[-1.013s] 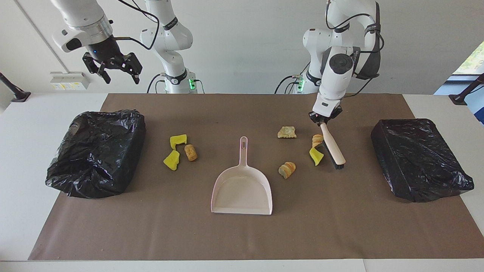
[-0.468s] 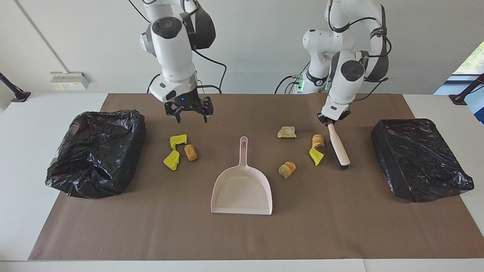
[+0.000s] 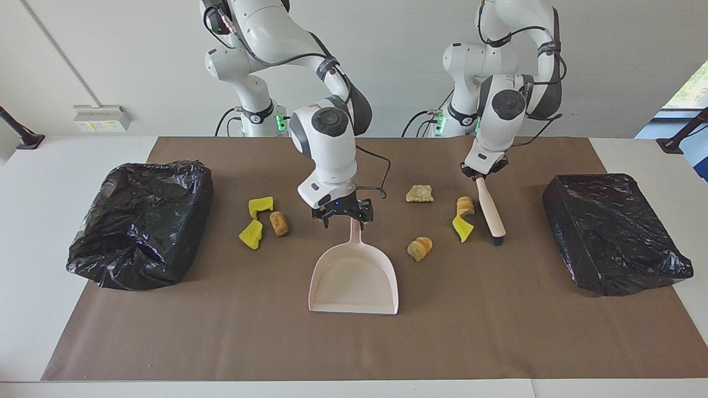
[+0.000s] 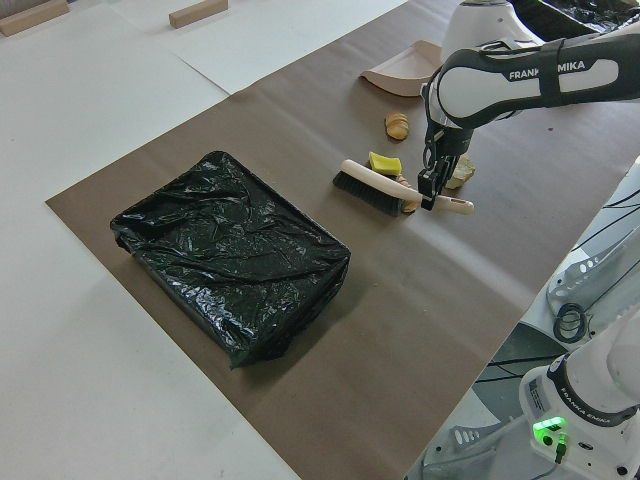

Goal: Sweep and dump trash in bin

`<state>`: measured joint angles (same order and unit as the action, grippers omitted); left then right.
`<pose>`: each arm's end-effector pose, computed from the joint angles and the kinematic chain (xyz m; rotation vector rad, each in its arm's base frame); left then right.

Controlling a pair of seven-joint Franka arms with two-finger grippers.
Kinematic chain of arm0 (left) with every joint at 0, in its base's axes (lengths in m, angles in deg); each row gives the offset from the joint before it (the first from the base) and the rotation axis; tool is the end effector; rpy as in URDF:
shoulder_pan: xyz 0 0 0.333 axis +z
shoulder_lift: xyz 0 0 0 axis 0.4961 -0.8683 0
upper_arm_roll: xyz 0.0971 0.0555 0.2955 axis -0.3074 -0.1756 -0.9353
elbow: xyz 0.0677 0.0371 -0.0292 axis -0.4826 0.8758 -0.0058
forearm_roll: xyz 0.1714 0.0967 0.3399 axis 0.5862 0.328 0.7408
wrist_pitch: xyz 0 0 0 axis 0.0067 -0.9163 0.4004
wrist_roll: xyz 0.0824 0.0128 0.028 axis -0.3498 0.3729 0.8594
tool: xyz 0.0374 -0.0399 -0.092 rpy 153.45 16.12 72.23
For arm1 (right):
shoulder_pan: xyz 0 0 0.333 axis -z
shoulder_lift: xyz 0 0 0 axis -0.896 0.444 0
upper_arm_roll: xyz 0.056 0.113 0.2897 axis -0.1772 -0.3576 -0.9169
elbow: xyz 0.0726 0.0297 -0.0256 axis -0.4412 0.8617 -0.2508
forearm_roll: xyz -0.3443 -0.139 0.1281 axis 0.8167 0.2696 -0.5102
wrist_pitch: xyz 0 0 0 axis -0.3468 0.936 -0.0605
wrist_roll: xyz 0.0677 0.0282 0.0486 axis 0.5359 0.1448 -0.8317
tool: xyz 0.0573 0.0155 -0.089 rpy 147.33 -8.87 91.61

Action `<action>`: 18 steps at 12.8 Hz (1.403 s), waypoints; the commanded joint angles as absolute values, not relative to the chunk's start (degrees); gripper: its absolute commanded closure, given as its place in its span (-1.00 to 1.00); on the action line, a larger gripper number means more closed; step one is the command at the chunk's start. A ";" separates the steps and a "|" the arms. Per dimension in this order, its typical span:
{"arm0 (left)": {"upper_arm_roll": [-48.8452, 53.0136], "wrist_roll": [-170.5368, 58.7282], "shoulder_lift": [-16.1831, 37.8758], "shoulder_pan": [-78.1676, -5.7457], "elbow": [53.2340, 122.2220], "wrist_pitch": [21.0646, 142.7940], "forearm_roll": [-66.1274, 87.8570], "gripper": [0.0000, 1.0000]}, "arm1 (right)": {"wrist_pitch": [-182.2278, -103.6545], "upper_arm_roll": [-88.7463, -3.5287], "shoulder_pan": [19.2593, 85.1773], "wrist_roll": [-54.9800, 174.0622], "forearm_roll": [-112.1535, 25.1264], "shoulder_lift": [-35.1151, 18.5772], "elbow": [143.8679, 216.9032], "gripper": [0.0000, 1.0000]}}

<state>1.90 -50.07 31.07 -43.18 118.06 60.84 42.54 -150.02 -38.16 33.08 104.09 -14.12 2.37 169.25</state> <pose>0.4225 -0.1168 0.3573 -2.9662 -0.0400 0.2461 0.5964 0.3437 0.3752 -3.0648 0.1928 -0.1266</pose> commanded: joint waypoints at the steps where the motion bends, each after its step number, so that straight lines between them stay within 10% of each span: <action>1: 1.78 -50.61 33.04 -46.16 120.30 61.50 40.59 1.00 | -150.15 -37.79 32.27 104.80 -15.03 3.98 167.42 -1.00; 6: 1.78 -48.24 33.48 -54.77 120.21 61.58 35.06 1.00 | -146.47 -37.79 31.30 101.30 -14.07 3.90 170.06 -0.86; 9: 1.69 -48.32 32.60 -55.76 119.25 64.30 33.98 1.00 | -142.87 -37.71 31.56 96.75 -15.37 3.72 169.27 1.00; 18: 1.34 -49.55 31.54 -48.47 114.49 60.45 34.68 1.00 | -129.77 -37.53 40.00 61.71 -19.17 -9.52 174.70 1.00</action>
<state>1.06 -48.90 30.62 -49.84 114.70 62.56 34.83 -131.84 -37.26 39.22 71.02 -17.55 -3.95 169.61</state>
